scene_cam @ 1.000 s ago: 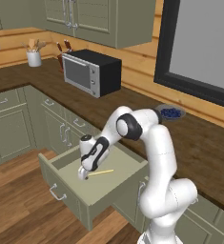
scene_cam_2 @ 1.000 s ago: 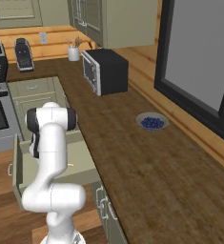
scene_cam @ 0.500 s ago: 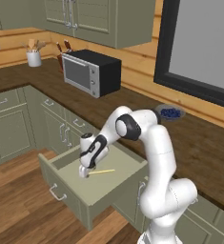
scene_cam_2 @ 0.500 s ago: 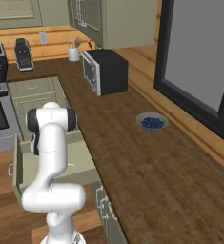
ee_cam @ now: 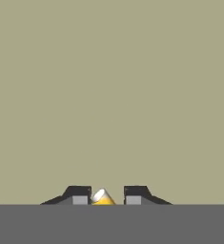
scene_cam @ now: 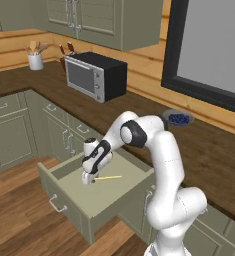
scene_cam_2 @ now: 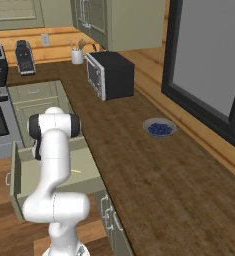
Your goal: Take a straw from the drawer in front and place it inside the glass cup on the dining counter.
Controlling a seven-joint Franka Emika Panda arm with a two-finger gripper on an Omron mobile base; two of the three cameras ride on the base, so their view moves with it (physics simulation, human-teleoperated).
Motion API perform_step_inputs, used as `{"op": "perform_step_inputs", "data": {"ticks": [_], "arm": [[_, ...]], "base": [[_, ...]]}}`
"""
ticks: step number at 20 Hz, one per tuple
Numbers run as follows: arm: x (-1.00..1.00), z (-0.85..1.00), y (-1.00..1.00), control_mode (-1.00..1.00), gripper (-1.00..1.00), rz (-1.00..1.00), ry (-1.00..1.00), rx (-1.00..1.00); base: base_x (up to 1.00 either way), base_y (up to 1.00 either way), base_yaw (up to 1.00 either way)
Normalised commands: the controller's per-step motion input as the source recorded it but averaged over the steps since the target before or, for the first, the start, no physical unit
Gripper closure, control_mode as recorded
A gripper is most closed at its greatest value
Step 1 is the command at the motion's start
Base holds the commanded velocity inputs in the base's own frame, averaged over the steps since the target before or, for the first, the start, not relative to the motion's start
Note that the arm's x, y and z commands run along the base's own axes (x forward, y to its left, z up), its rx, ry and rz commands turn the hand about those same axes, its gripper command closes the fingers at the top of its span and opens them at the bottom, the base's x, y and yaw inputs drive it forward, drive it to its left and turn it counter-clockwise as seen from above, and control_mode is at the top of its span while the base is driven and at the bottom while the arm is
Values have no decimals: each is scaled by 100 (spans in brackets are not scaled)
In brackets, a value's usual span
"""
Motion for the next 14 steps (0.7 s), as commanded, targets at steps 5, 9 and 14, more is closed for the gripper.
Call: {"op": "perform_step_inputs", "data": {"ticks": [5,9,14], "arm": [[-8,45,15,-100,100,0,-3,0],[-42,100,28,-100,100,0,-16,5],[-47,100,22,-100,100,0,-16,7]], "base": [[0,0,0],[0,0,0],[0,0,0]]}}
